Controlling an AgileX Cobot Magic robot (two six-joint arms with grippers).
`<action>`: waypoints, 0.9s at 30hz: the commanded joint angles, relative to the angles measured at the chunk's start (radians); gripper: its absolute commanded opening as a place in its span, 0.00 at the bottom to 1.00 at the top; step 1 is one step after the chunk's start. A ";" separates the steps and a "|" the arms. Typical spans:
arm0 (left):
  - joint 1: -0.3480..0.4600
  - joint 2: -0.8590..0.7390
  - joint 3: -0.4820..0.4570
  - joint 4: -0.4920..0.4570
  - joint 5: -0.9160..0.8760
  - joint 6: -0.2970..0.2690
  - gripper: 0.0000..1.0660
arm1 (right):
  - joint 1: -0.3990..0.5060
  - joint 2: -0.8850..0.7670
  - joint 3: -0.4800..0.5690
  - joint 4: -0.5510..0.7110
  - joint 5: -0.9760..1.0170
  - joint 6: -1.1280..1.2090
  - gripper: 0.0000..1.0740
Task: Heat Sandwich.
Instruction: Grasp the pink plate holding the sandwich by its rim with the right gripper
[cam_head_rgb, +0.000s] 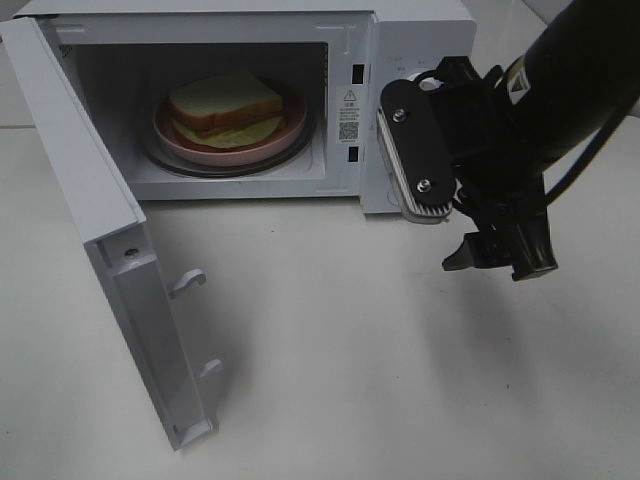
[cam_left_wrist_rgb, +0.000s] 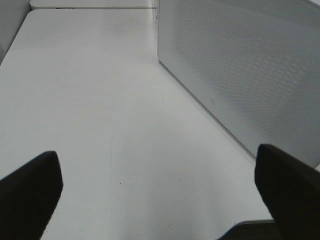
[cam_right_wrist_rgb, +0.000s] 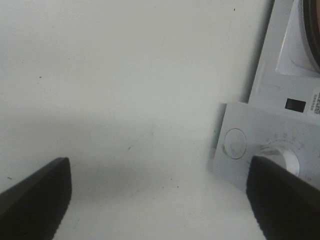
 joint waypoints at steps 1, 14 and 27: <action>-0.001 -0.017 0.001 -0.003 -0.009 -0.002 0.92 | 0.002 0.047 -0.040 -0.003 -0.010 -0.017 0.80; -0.001 -0.017 0.001 -0.003 -0.009 -0.002 0.92 | 0.043 0.238 -0.216 0.002 -0.060 -0.065 0.76; -0.001 -0.017 0.001 -0.003 -0.009 -0.002 0.92 | 0.079 0.386 -0.386 0.001 -0.091 -0.084 0.76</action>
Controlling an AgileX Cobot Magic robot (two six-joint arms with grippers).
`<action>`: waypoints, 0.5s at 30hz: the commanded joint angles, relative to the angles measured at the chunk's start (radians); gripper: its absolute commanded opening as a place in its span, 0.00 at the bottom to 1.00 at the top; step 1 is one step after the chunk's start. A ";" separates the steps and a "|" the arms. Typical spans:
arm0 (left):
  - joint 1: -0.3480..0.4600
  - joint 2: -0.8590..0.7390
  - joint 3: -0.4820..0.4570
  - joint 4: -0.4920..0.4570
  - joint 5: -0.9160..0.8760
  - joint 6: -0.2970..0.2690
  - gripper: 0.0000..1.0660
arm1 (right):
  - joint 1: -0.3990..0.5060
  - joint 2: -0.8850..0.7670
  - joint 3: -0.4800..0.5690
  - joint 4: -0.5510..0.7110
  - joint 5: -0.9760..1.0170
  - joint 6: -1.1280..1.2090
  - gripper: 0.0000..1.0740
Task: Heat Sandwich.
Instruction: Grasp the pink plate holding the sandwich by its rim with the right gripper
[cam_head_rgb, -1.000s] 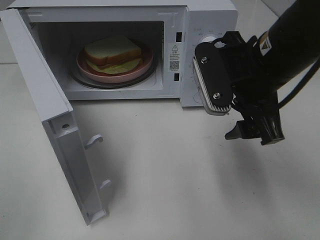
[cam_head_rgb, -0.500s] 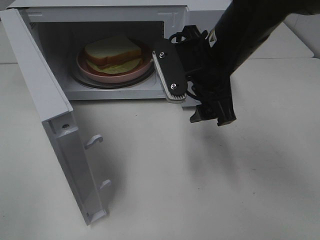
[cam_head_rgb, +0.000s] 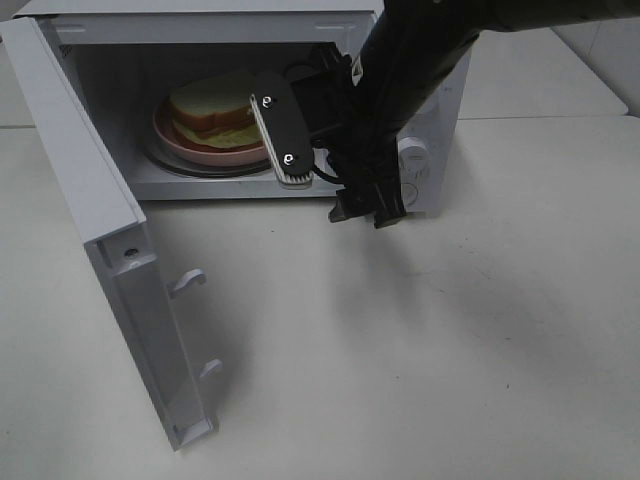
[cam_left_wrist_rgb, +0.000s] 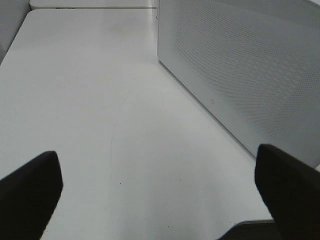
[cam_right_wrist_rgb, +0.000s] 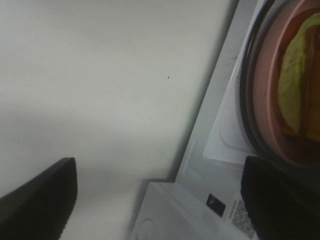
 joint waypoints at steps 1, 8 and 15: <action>-0.001 -0.017 0.001 -0.003 -0.009 -0.002 0.92 | 0.012 0.044 -0.055 0.001 -0.003 -0.007 0.76; -0.001 -0.017 0.001 -0.003 -0.009 -0.002 0.92 | 0.012 0.146 -0.178 0.002 -0.002 -0.007 0.75; -0.001 -0.017 0.001 -0.003 -0.009 -0.002 0.92 | 0.012 0.227 -0.261 0.005 0.000 -0.006 0.74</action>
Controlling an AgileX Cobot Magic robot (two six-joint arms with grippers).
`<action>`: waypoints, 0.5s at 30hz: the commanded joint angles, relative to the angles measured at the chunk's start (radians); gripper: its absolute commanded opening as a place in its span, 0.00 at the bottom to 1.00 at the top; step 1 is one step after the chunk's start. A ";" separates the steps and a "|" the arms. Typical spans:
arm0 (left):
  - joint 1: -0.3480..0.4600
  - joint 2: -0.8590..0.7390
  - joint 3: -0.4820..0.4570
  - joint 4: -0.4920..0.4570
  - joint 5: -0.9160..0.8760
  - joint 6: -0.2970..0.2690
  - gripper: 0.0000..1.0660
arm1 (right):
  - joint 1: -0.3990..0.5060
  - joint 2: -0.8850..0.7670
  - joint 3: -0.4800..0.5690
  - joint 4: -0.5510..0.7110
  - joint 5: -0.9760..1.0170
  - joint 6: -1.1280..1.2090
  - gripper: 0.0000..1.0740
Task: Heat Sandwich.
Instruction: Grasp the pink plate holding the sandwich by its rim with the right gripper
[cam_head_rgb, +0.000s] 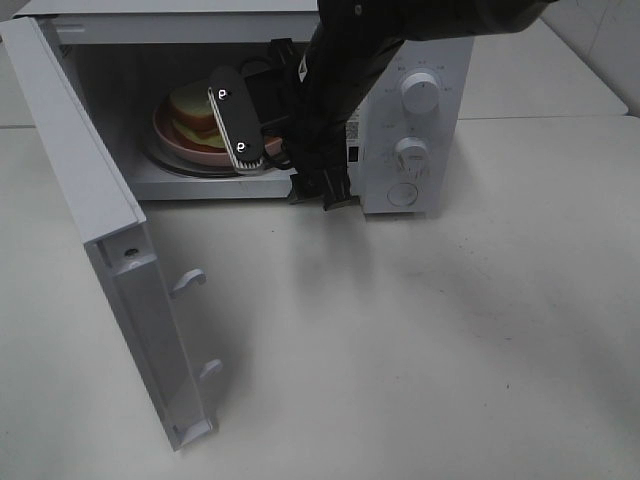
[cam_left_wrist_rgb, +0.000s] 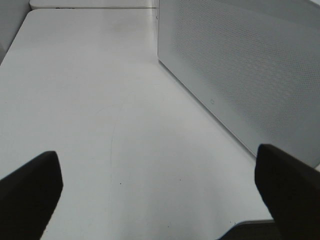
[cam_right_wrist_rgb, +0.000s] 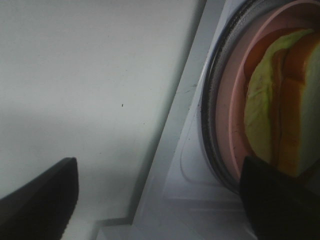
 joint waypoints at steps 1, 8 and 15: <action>-0.001 -0.017 0.001 -0.003 -0.009 -0.002 0.92 | 0.004 0.043 -0.046 0.005 0.004 -0.006 0.74; -0.001 -0.017 0.001 -0.003 -0.009 -0.002 0.92 | 0.004 0.139 -0.166 0.010 0.014 -0.002 0.73; -0.001 -0.017 0.001 -0.003 -0.009 -0.002 0.92 | 0.004 0.219 -0.272 0.028 0.053 -0.003 0.73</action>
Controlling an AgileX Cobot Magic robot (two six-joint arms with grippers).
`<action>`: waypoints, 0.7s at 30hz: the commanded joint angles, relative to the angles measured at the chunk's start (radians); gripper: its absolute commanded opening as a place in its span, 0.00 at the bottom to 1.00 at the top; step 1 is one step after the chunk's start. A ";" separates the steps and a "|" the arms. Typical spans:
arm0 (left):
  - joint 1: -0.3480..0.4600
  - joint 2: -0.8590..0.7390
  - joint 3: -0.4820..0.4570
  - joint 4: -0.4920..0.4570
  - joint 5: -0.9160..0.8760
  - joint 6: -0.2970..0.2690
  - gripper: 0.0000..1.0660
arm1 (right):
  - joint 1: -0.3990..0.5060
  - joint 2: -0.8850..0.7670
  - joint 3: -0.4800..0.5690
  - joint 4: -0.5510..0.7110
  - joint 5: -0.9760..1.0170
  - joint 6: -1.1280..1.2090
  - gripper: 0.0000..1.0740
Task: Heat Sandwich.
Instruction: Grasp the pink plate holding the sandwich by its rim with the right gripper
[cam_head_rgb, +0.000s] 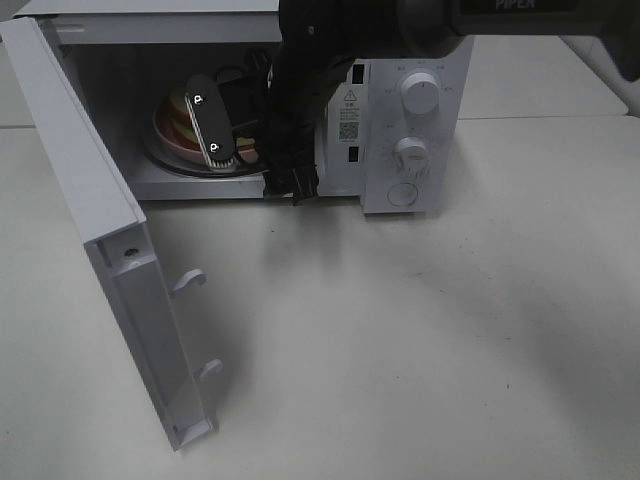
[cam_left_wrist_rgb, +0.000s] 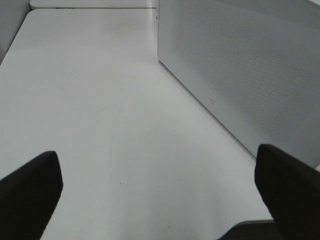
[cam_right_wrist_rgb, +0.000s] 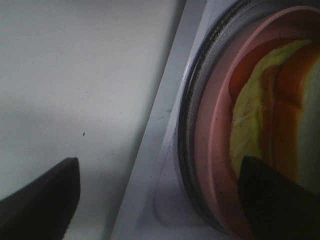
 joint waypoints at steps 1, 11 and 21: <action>-0.001 -0.017 0.001 -0.003 -0.009 -0.002 0.92 | 0.004 0.041 -0.056 0.021 0.022 -0.003 0.73; -0.001 -0.017 0.001 -0.003 -0.009 -0.002 0.92 | 0.004 0.159 -0.200 0.068 0.051 0.001 0.71; -0.001 -0.017 0.001 -0.003 -0.009 -0.002 0.92 | 0.000 0.207 -0.218 0.080 0.037 0.017 0.68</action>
